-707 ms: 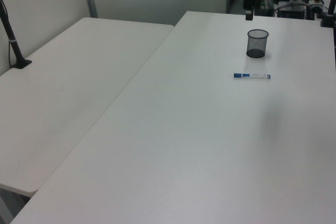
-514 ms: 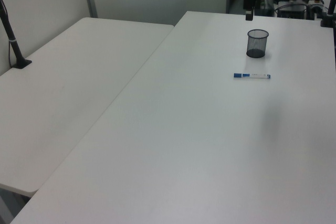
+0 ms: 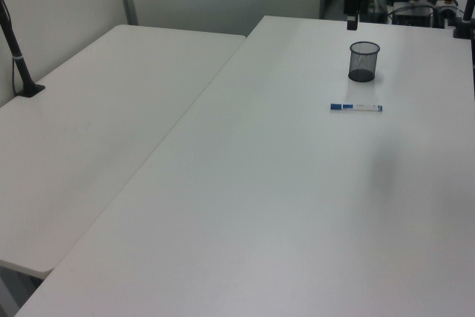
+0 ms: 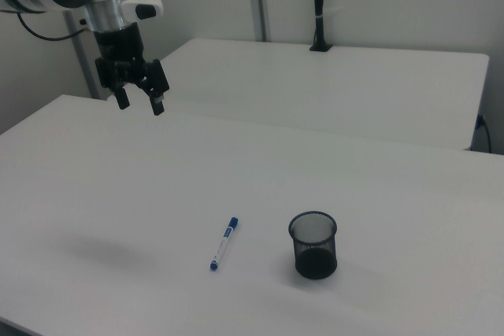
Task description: Insert the marker
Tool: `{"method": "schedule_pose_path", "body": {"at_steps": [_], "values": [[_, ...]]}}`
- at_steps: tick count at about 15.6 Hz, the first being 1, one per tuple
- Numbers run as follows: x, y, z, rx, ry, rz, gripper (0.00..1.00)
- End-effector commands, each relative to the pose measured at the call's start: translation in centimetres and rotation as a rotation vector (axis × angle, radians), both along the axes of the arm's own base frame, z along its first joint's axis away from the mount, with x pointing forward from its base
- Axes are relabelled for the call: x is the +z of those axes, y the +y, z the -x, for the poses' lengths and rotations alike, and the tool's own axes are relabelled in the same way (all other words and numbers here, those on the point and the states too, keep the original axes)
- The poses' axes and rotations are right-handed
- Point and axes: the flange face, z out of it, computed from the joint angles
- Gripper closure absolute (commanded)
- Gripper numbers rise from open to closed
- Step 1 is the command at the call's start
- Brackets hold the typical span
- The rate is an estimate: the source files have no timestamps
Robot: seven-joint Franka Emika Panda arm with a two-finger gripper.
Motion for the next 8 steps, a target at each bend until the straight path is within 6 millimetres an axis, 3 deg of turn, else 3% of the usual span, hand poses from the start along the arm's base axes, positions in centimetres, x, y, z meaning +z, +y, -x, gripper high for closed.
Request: {"method": "schedule_pose_path", "body": {"at_steps": [1,8], "values": [[-0.8,-0.8,-0.1,-0.015,0.01,-0.009,0.0],[-5.8,-7.0,-1.1,0.006,0.024,-0.012,0.0]]}}
